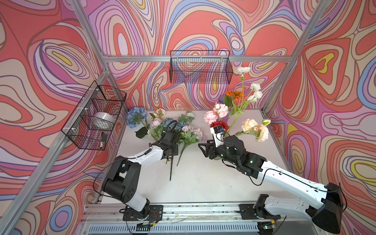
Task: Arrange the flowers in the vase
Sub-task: 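Close the left gripper on the blue rose bunch stems and lift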
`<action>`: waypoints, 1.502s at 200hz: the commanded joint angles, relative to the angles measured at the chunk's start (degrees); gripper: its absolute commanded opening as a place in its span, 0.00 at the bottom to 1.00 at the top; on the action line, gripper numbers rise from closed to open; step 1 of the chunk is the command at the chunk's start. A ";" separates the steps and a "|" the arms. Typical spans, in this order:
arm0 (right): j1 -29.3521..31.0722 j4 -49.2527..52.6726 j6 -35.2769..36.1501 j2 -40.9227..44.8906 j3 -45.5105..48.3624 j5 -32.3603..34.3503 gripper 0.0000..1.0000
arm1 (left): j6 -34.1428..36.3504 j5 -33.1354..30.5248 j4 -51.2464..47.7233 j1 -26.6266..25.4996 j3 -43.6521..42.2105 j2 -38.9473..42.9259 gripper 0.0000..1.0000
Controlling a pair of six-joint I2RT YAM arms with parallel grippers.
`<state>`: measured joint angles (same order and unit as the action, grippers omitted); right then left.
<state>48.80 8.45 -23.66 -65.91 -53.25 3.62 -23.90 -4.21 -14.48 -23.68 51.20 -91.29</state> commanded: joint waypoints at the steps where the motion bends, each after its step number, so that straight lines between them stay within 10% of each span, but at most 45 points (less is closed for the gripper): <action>1: 0.25 -0.99 -0.07 0.27 0.79 0.82 0.66 | 0.90 -1.27 -3.45 -0.25 2.18 -2.27 0.49; 151: 0.25 2.79 0.31 5.04 2.26 4.94 0.66 | 0.26 -0.73 -1.08 -0.44 3.82 -6.86 0.00; 223: 0.17 11.34 2.25 14.89 5.99 11.75 0.67 | -2.65 -0.50 1.70 -0.42 1.34 2.20 0.00; 300: 0.13 18.84 4.07 21.18 6.62 22.08 0.89 | -8.55 -1.75 11.03 -0.42 -6.01 25.07 0.00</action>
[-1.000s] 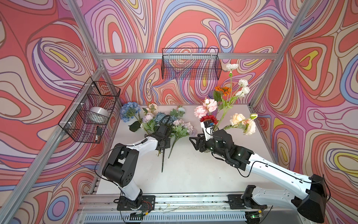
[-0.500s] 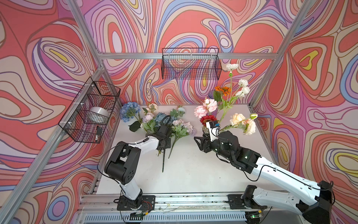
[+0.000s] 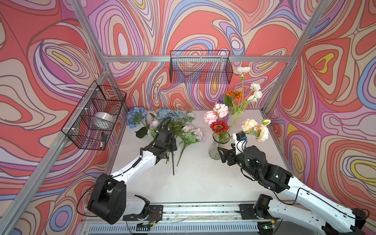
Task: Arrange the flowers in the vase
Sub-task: 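Close the left gripper on the blue rose bunch stems and lift, then carry the blue roses over the clear vase with the left gripper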
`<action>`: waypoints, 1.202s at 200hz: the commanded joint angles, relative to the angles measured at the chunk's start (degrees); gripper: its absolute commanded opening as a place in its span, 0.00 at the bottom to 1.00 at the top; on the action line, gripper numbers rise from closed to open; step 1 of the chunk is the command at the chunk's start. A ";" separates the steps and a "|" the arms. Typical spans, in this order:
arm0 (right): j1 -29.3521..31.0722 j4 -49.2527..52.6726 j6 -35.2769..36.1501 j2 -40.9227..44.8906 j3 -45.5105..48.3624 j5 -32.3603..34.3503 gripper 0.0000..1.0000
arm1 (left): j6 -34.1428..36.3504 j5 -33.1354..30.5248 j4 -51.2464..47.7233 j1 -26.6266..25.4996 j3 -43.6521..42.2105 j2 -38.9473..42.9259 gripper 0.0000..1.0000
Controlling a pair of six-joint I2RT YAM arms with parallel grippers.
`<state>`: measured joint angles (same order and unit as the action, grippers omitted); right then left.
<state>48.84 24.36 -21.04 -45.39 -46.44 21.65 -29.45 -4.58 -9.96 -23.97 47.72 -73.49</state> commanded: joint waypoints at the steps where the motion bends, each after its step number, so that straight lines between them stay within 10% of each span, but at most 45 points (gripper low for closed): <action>1: 0.10 2.95 1.48 0.61 -0.22 4.16 0.90 | -3.12 -1.39 6.65 -0.13 -2.63 7.60 0.00; 86: -6.48 -7.93 3.51 -8.67 -0.26 5.43 0.96 | -7.64 -0.01 38.71 -5.12 -11.62 23.78 0.00; 165: -16.39 -20.43 3.85 -15.95 -0.31 -8.54 0.96 | 3.47 -4.28 70.20 -18.22 -7.73 9.07 0.00; 240: -17.90 -24.98 1.94 -17.25 1.61 -5.02 0.90 | 11.25 -3.82 87.49 -23.16 -1.23 -3.20 0.00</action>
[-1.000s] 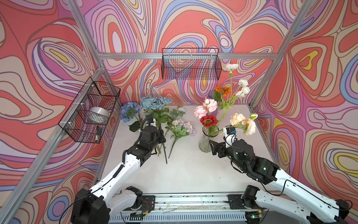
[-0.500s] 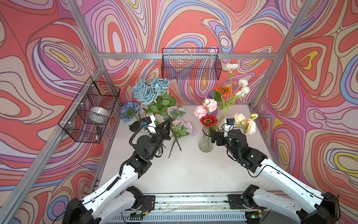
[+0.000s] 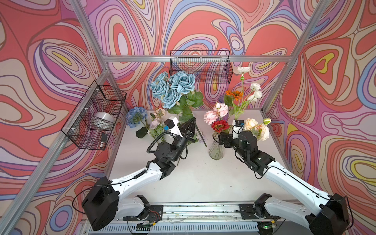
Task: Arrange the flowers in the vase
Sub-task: 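Carry the blue roses over the clear vase with the left gripper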
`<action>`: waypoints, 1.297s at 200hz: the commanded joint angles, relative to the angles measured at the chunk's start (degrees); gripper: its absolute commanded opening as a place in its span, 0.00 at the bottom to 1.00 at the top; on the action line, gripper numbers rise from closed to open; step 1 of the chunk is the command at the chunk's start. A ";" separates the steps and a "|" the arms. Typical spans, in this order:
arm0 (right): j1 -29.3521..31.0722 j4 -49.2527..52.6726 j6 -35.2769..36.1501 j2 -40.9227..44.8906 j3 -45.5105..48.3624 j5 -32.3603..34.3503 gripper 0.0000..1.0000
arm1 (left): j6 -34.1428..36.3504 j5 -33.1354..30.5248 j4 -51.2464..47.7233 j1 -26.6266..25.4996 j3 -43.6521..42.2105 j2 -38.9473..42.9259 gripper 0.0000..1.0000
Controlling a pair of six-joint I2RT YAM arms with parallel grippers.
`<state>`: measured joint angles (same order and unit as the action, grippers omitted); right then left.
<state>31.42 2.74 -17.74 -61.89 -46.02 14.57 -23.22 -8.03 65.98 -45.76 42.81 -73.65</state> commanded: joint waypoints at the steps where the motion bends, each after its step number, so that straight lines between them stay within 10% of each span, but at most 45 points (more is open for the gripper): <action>1: -0.48 -3.49 -1.52 -0.81 1.20 2.14 0.90 | 5.07 -0.34 11.55 -1.41 3.82 -3.24 0.00; 106: -0.48 -5.10 -7.75 -0.45 4.44 4.95 0.79 | 8.95 2.21 12.15 -2.43 16.37 -18.46 0.00; 259: -0.63 -3.36 -11.27 0.45 5.48 8.74 0.73 | 18.47 -0.44 12.27 -10.00 12.46 -30.18 0.00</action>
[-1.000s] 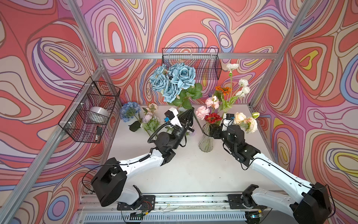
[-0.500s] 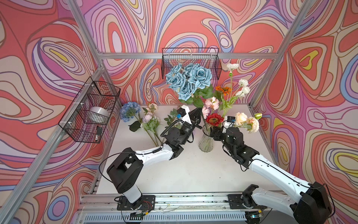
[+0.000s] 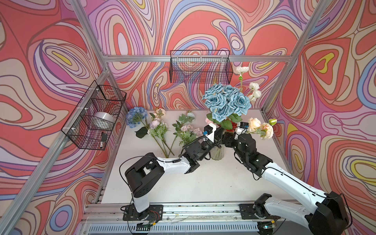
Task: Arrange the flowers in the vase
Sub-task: 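Carry the blue roses over the clear vase with the left gripper, then lower the blue rose stems into the clear vase with the left gripper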
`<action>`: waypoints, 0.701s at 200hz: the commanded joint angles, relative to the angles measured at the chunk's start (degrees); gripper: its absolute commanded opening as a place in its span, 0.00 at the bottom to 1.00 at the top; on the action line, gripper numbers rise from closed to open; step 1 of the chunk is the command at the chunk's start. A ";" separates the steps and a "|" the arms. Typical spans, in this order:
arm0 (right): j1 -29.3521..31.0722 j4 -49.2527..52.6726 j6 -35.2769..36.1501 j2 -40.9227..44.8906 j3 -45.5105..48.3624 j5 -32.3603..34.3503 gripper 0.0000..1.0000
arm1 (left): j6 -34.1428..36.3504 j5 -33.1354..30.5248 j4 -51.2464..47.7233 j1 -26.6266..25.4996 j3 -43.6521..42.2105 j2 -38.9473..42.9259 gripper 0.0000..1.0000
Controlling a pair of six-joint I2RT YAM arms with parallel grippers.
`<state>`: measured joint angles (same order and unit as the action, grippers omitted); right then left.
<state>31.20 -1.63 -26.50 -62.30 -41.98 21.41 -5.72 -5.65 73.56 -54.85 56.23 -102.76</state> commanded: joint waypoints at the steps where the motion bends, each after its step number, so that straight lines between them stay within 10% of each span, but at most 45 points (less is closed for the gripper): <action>1: -0.38 0.97 -2.59 0.86 1.49 1.89 0.73 | 0.97 -2.98 4.72 -0.98 -0.95 -1.10 0.00; 72: -0.44 0.32 -5.10 0.87 2.01 2.81 0.69 | -0.79 -6.79 4.75 -2.34 -4.12 -2.26 0.01; 140: -0.44 0.38 -4.38 1.13 1.86 2.20 0.69 | -1.75 -7.13 4.66 -4.52 -8.85 1.25 0.63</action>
<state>31.07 -1.56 -30.74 -62.13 -40.45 22.79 -6.81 -13.13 74.65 -57.71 49.30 -103.88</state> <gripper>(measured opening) 0.690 0.544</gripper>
